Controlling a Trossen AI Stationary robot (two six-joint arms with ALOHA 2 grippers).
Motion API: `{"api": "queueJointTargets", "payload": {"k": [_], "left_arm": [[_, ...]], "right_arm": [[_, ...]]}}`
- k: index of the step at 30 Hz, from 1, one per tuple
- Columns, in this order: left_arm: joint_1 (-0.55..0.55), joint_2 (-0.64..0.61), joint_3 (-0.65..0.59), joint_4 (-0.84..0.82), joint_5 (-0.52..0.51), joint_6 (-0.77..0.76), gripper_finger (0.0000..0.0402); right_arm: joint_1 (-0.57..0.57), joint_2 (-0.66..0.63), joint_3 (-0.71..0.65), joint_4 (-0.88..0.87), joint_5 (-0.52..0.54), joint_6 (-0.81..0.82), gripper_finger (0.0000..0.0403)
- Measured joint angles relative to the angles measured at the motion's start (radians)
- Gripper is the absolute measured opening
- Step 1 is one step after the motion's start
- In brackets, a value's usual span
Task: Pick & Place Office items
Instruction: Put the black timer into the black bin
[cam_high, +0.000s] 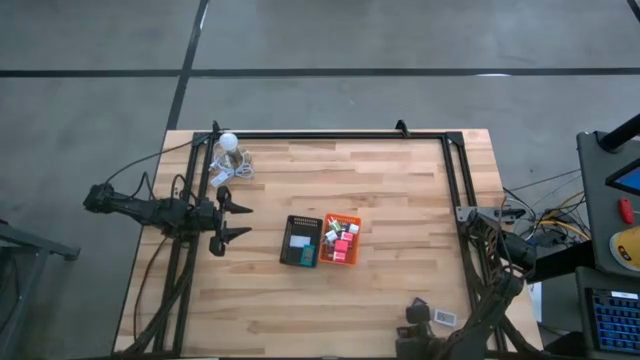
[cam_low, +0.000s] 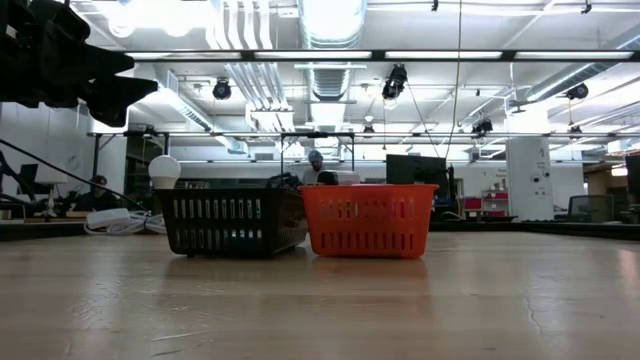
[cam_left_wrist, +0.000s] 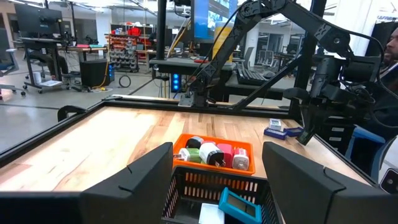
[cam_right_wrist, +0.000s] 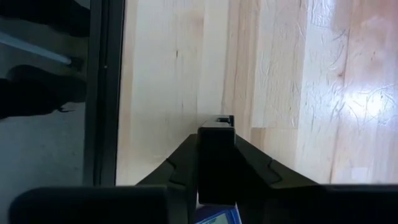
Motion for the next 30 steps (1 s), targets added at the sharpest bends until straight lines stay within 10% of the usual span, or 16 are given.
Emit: {"api": "queueJointTargets", "payload": {"k": [30], "left_arm": [[0.000, 0.000, 0.000, 0.000, 0.000, 0.000, 0.0252]], "right_arm": [[-0.369, -0.151, 0.077, 0.024, 0.049, -0.259, 0.0064]]}}
